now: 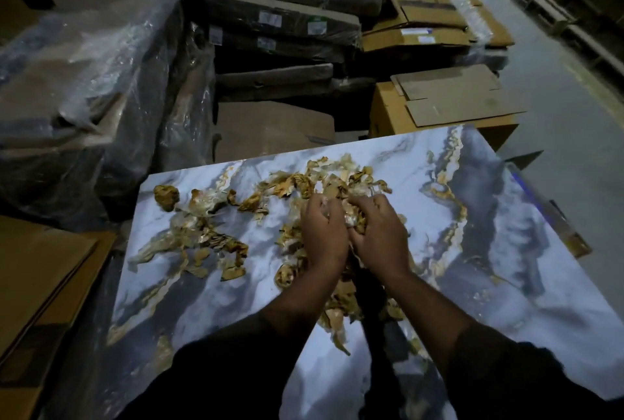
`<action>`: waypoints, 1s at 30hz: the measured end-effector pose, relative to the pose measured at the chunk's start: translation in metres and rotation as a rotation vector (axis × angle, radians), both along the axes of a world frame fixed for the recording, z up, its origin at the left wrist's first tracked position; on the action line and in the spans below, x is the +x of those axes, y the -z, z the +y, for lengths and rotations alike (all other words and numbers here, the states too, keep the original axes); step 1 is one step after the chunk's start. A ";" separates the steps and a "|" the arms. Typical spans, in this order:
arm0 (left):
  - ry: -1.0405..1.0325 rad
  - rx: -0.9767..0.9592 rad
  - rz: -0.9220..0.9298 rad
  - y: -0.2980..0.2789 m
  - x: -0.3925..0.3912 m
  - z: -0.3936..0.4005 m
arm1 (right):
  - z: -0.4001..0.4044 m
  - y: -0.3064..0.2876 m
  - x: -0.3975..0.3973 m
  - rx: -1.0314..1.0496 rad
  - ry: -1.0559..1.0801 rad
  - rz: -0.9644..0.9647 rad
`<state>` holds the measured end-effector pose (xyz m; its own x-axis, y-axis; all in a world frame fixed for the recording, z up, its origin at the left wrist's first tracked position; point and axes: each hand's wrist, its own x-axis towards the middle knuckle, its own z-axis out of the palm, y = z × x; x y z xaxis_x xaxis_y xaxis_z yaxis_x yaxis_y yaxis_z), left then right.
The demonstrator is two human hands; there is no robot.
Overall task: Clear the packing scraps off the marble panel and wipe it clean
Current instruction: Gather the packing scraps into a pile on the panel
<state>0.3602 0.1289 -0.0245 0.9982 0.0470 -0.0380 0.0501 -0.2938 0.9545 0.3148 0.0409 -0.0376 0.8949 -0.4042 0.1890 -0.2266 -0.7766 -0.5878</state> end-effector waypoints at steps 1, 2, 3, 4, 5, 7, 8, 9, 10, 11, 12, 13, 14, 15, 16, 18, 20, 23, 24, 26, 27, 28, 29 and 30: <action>0.010 0.056 -0.037 0.007 -0.001 0.002 | 0.000 0.009 -0.001 -0.005 -0.013 0.007; 0.028 0.103 -0.074 0.013 -0.002 0.004 | 0.000 0.016 -0.002 -0.009 -0.026 0.017; 0.054 0.141 -0.115 0.019 -0.003 0.007 | 0.000 0.023 -0.004 -0.018 -0.040 0.027; 0.082 0.183 -0.155 0.025 -0.004 0.010 | -0.001 0.029 -0.005 -0.032 -0.057 0.032; 0.106 0.233 -0.181 0.031 -0.005 0.012 | -0.002 0.034 -0.007 -0.046 -0.075 0.034; 0.123 0.322 -0.197 0.046 -0.008 0.019 | -0.004 0.042 -0.010 -0.072 -0.111 0.042; 0.122 0.343 -0.197 0.053 -0.010 0.022 | -0.004 0.045 -0.012 -0.096 -0.129 0.051; 0.122 0.352 -0.201 0.059 -0.011 0.025 | -0.004 0.048 -0.014 -0.129 -0.147 0.065; 0.121 0.361 -0.209 0.064 -0.013 0.026 | -0.004 0.052 -0.015 -0.162 -0.162 0.082; 0.120 0.376 -0.217 0.066 -0.013 0.027 | -0.004 0.055 -0.016 -0.187 -0.174 0.097; 0.120 0.395 -0.223 0.068 -0.014 0.027 | -0.004 0.057 -0.015 -0.202 -0.182 0.108; 0.121 0.416 -0.230 0.069 -0.014 0.027 | -0.004 0.059 -0.016 -0.207 -0.186 0.116; 0.127 0.432 -0.237 0.069 -0.014 0.027 | -0.004 0.060 -0.016 -0.207 -0.189 0.122; 0.133 0.442 -0.243 0.069 -0.015 0.027 | -0.004 0.060 -0.015 -0.206 -0.194 0.127; 0.138 0.445 -0.245 0.069 -0.015 0.027 | -0.004 0.059 -0.015 -0.204 -0.202 0.135; 0.145 0.444 -0.242 0.069 -0.014 0.028 | -0.006 0.056 -0.013 -0.189 -0.223 0.163; 0.154 0.450 -0.230 0.071 -0.011 0.031 | -0.011 0.050 -0.014 -0.163 -0.254 0.176; 0.147 0.454 -0.228 0.070 -0.010 0.036 | -0.020 0.041 -0.020 -0.090 -0.280 0.153; 0.141 0.447 -0.227 0.068 -0.012 0.038 | -0.023 0.038 -0.023 -0.069 -0.286 0.134; 0.124 0.434 -0.251 0.064 -0.015 0.039 | -0.028 0.034 -0.026 -0.048 -0.299 0.105; 0.113 0.423 -0.259 0.062 -0.016 0.039 | -0.029 0.032 -0.027 -0.040 -0.303 0.096; 0.106 0.404 -0.268 0.059 -0.017 0.040 | -0.030 0.030 -0.028 -0.031 -0.307 0.088; 0.106 0.384 -0.285 0.057 -0.017 0.041 | -0.031 0.029 -0.030 -0.021 -0.312 0.080; 0.113 0.370 -0.309 0.055 -0.018 0.042 | -0.031 0.029 -0.031 -0.008 -0.315 0.073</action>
